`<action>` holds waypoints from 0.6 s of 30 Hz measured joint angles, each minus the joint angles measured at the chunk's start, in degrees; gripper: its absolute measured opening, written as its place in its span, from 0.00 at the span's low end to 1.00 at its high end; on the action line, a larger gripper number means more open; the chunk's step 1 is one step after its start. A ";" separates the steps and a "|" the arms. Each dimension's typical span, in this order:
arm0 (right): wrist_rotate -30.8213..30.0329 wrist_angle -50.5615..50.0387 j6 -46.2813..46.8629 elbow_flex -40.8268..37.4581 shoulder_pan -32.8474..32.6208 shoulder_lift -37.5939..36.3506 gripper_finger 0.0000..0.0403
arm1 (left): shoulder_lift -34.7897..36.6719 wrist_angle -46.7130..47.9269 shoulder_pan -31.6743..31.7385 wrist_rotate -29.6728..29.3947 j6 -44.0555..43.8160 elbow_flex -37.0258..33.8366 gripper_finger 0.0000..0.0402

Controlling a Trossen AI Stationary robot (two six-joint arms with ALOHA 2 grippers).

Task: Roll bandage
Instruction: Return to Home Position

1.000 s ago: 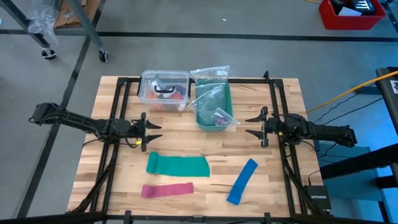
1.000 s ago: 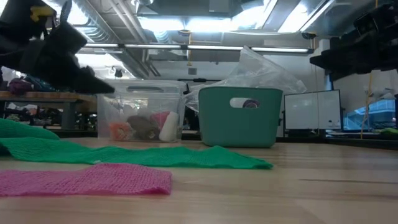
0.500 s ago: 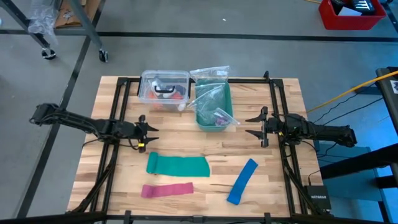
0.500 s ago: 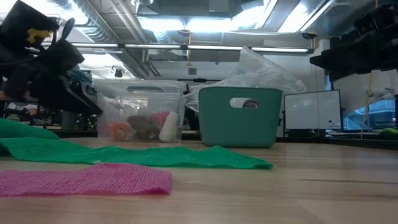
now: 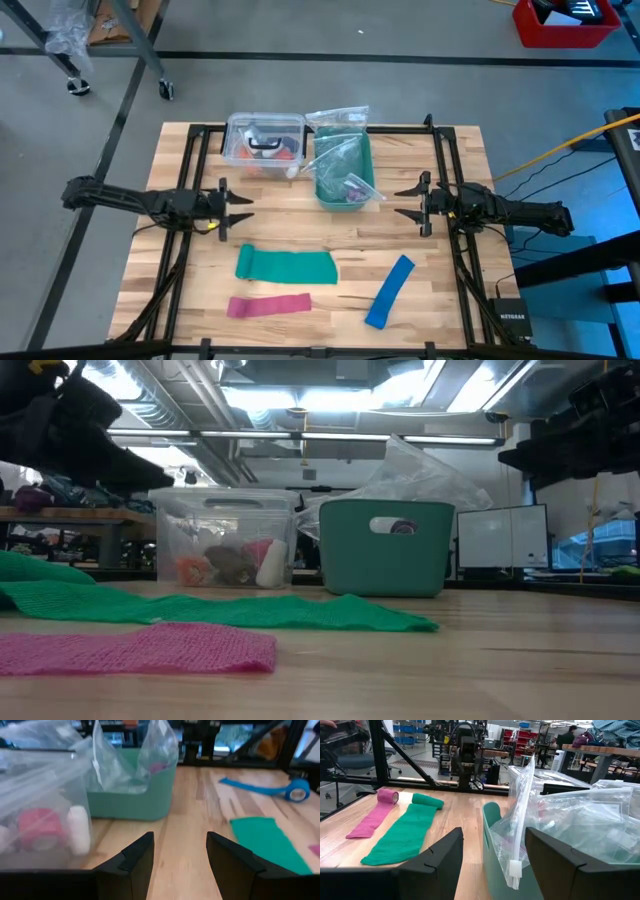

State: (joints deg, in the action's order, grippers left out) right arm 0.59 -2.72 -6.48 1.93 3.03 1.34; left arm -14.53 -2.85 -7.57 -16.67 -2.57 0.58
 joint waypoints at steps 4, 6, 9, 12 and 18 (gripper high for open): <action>0.01 0.00 0.00 0.00 0.00 0.00 0.53 | 3.30 0.02 0.00 0.00 0.00 0.00 0.43; 0.01 0.00 0.00 0.00 0.00 0.00 0.53 | 4.87 0.02 0.00 0.00 0.00 0.00 0.43; 0.01 0.00 0.00 -0.02 0.00 0.00 0.53 | 7.08 0.02 0.00 0.00 0.00 0.00 0.43; 0.01 0.00 0.00 -0.02 0.00 0.00 0.53 | 9.05 0.02 0.00 0.00 0.02 0.00 0.43; 0.01 0.00 0.00 -0.02 0.00 0.00 0.53 | 11.99 0.02 0.00 0.00 0.00 0.00 0.43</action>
State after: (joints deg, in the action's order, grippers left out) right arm 0.60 -2.72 -6.48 1.91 3.03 1.34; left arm -2.54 -2.83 -7.57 -16.67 -2.57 0.58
